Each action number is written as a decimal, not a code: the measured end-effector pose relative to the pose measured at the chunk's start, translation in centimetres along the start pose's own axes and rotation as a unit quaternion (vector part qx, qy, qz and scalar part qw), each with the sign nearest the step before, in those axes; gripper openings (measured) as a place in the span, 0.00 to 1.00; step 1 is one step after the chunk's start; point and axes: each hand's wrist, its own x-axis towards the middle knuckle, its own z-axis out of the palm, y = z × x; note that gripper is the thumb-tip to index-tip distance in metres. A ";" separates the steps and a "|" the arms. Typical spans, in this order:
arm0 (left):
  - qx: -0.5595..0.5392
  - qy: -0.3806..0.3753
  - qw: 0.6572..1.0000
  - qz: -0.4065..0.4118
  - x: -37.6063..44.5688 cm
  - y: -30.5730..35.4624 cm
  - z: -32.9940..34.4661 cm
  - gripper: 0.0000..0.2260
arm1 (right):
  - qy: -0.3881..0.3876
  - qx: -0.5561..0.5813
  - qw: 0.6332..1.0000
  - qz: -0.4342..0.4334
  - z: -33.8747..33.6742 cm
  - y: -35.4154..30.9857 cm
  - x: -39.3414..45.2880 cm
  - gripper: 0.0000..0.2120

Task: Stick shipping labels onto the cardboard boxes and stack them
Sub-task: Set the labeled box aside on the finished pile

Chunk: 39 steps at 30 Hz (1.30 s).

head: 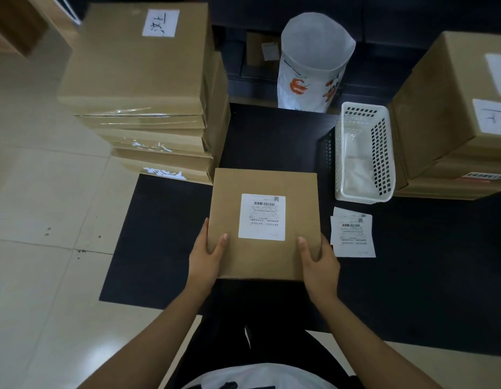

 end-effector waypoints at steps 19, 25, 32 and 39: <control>-0.045 0.008 0.997 0.064 -0.7 5.6 -1.4 0.29 | 0.074 0.048 0.994 -0.072 -2.1 -5.5 -1.5 0.21; -0.029 -0.042 0.996 0.074 -1.8 5.6 -0.8 0.28 | 0.122 0.045 0.990 -0.053 -3.5 -4.3 -3.8 0.20; -0.003 -0.097 0.992 0.083 -3.6 5.7 2.4 0.30 | 0.159 0.029 0.986 -0.025 -7.2 -2.1 -5.5 0.17; 0.006 -0.116 0.987 0.111 -7.4 6.8 8.4 0.27 | 0.172 0.036 0.984 -0.021 -13.4 1.2 -5.4 0.12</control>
